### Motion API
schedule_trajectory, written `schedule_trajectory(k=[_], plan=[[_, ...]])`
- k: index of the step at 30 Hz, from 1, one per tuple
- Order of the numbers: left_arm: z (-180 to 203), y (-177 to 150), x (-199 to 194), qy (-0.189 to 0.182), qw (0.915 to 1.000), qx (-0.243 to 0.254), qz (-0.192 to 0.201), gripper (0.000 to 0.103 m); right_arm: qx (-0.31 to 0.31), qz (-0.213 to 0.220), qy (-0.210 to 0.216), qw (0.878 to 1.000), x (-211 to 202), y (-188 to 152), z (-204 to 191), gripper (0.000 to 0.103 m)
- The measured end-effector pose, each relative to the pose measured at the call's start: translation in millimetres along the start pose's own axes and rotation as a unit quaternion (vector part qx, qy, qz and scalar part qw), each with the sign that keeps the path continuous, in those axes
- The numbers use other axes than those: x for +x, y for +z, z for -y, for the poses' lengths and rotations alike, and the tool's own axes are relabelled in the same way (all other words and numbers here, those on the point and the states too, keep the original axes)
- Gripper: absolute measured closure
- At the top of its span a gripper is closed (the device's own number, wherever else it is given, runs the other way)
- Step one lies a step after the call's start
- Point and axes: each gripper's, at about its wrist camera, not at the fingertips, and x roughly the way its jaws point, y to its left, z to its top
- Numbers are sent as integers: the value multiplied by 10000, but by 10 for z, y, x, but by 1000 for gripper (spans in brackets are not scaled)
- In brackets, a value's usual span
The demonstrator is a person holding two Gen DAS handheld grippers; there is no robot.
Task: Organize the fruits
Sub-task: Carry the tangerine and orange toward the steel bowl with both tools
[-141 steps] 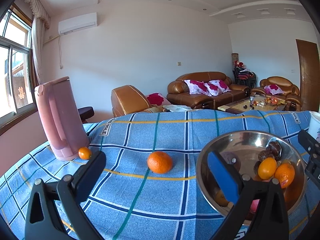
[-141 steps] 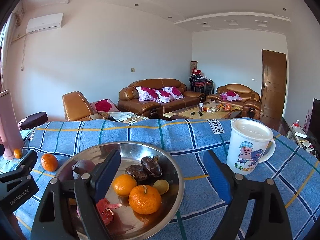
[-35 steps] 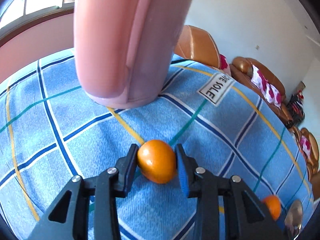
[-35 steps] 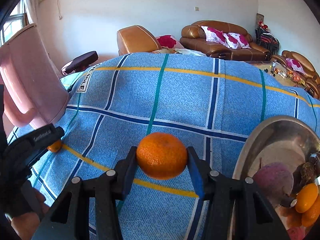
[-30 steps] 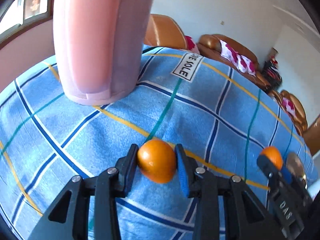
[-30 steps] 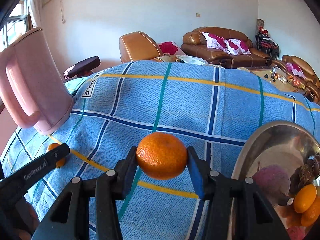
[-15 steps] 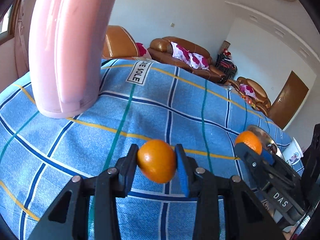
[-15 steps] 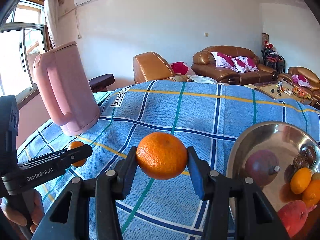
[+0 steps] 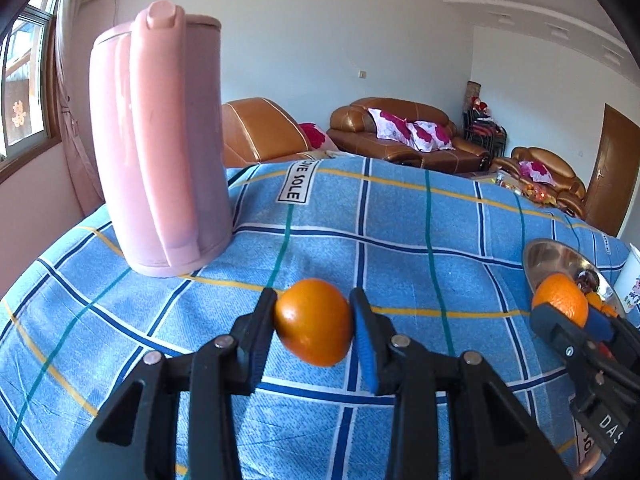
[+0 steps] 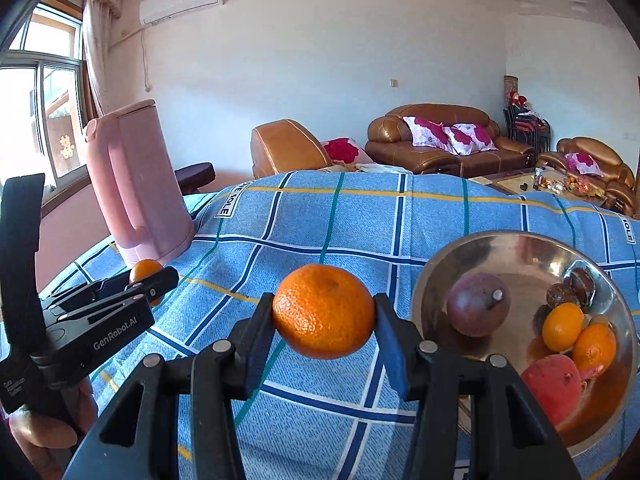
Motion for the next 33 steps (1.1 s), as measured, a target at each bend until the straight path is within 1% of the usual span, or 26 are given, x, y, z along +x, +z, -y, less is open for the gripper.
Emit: schedule_trajectory(k=[3,9,16,21,26,33], plan=[[46,-18,-71,152,9998,75,118,65,-10,42,-78,10000,-58,-28,13,52],[111,-63,-182,327,9992,86,231,65,-47,87,-169,9998,-166,-81,27,52],[188,-111,-271,353,9990,81,279,65,12,98,-237,9997,-270,-120,100,52],[279,-159,-351,343,9989,92,304,65,-54,152,-312,9994,-366,-152,132,52],[400,-200,-425,348,9987,172,337,65,-72,176,-399,9990,-435,-173,183,52],[570,-236,-480,333,9985,275,336,65,56,182,-479,9987,-504,-196,322,52]])
